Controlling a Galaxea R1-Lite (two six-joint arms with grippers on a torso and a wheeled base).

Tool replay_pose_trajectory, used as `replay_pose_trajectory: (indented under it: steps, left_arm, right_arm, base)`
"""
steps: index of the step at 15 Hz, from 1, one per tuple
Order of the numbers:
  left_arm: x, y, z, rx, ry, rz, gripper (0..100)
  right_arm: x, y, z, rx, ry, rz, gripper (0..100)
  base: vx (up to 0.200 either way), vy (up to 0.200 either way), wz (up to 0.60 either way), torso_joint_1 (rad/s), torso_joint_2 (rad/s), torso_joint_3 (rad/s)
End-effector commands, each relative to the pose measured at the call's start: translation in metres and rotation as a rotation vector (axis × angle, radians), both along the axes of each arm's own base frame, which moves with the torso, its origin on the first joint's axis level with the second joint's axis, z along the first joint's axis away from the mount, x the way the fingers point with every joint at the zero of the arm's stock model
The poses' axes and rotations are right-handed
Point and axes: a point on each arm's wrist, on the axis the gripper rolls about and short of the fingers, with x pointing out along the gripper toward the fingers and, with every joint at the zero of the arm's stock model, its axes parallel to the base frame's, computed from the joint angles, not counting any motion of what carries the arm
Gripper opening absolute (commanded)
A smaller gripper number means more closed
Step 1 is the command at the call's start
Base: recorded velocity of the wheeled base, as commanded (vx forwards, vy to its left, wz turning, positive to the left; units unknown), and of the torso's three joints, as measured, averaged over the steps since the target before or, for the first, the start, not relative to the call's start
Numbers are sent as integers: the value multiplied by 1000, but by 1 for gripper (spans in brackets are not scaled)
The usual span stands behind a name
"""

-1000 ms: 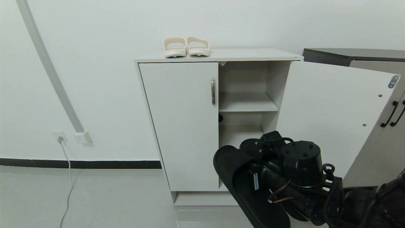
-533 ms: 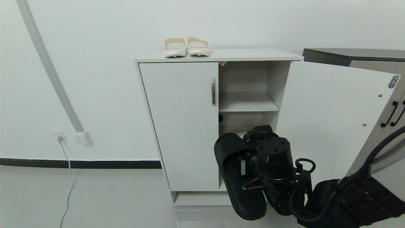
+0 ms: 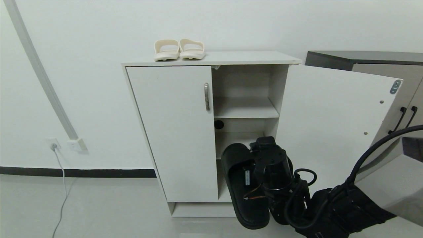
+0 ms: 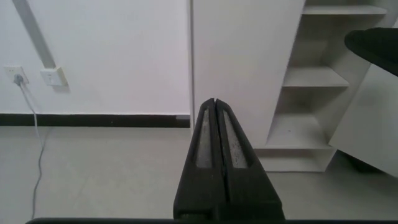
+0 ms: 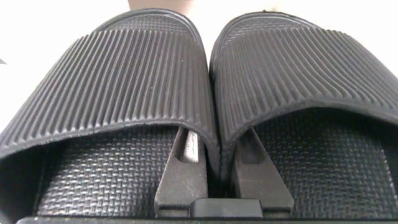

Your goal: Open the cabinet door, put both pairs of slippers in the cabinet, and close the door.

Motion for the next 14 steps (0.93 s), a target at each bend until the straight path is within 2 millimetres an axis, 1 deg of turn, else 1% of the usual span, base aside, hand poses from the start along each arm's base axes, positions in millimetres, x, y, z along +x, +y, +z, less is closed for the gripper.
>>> replay_pose_trajectory:
  steps: [1,6,9,10,11,13,14]
  left_arm:
    - [0,0,0,-3,2,1,0]
    - [0,0,0,-3,2,3,0]
    - [0,0,0,-3,2,3,0]
    - [0,0,0,-3,2,3,0]
    - [0,0,0,-3,2,3,0]
    - [0,0,0,-2,2,3,0]
    - [0,0,0,-2,2,3,0]
  right_arm:
    - [0,1,-5,-8,9,3,0]
    - [5,8,-17,-3,16,11,0]
    - [16,19,-27,16,17,5,0]
    - [25,24,-35,15,21,-2,0]
    - [32,26,-41,14,22,-13,0]
    - [40,27,-47,10,25,-25,0]
    - [46,27,-54,7,28,-36,0]
  base:
    - [0,0,0,0,0,0]
    - [0,0,0,0,0,0]
    - [0,0,0,0,0,0]
    - [0,0,0,0,0,0]
    - [0,0,0,0,0,0]
    - [0,0,0,0,0,0]
    - [0,0,0,0,0,0]
